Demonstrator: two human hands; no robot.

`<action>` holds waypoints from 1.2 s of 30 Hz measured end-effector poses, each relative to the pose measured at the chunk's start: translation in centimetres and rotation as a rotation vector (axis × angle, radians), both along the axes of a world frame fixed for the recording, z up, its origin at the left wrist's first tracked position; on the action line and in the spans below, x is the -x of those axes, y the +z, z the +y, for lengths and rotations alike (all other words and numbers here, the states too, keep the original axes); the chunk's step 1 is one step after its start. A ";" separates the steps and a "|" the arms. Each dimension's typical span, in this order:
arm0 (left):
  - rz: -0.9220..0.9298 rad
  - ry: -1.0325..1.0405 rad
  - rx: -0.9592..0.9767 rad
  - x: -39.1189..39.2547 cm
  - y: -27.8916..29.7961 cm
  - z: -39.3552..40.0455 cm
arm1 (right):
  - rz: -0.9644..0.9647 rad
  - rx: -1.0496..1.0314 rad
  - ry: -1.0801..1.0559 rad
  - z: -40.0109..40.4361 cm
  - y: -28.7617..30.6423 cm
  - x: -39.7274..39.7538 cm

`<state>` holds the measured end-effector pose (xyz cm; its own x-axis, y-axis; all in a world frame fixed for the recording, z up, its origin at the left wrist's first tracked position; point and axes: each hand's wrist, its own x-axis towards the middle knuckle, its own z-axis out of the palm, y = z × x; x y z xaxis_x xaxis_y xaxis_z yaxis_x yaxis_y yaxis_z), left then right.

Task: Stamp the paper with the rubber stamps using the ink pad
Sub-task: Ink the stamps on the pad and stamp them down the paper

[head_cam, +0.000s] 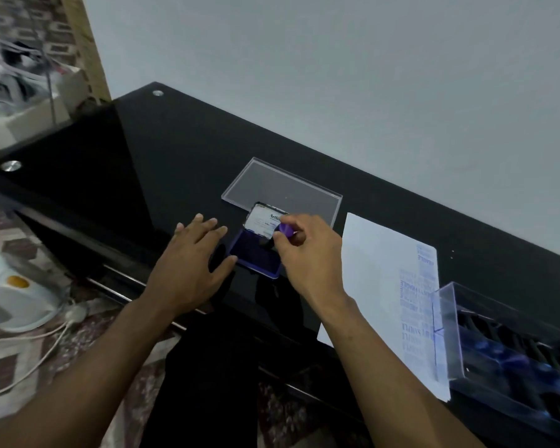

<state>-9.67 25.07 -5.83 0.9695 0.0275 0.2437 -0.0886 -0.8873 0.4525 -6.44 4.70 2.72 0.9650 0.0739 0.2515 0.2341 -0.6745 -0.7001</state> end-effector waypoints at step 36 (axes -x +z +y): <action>0.023 -0.035 -0.173 -0.7 -1.8 0.5 | -0.006 0.345 0.218 1.5 -0.4 -1.3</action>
